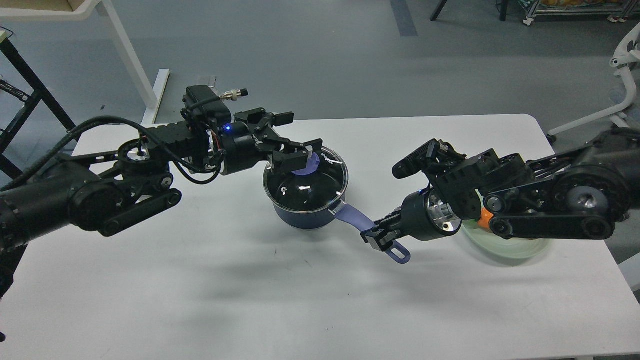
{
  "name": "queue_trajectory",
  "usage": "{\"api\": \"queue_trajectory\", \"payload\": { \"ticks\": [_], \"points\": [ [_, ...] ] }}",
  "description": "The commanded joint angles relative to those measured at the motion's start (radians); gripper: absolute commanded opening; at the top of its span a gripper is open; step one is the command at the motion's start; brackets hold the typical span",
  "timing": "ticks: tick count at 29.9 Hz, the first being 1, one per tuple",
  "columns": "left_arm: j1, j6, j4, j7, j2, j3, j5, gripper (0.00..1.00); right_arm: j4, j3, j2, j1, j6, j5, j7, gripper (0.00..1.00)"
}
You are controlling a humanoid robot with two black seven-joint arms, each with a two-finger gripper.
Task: Open pot lid
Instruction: 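Move the left gripper over the pot to the purple lid knob, then close the left gripper on the purple knob of the glass lid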
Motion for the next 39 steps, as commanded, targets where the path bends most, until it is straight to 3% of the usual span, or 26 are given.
{"api": "queue_trajectory", "payload": {
  "ticks": [1, 10, 25, 29, 39],
  "points": [
    [0.002, 0.033, 0.022, 0.000, -0.005, 0.055, 0.000, 0.98, -0.001, 0.000, 0.001, -0.004, -0.001, -0.002, 0.000, 0.20],
    [0.003, 0.044, 0.116, -0.004, -0.076, 0.098, 0.000, 0.98, -0.001, 0.000, 0.004, -0.003, 0.000, 0.000, 0.000, 0.20],
    [0.014, 0.078, 0.147, -0.006, -0.108, 0.159, 0.000, 0.98, -0.001, 0.001, 0.012, -0.001, 0.000, 0.000, 0.001, 0.20],
    [0.012, 0.089, 0.147, -0.008, -0.110, 0.167, -0.008, 0.91, -0.001, 0.001, 0.018, -0.004, 0.000, 0.001, 0.001, 0.20],
    [0.002, 0.089, 0.151, -0.012, -0.105, 0.168, -0.006, 0.54, -0.001, 0.001, 0.018, -0.003, 0.002, 0.001, 0.001, 0.21]
  ]
}}
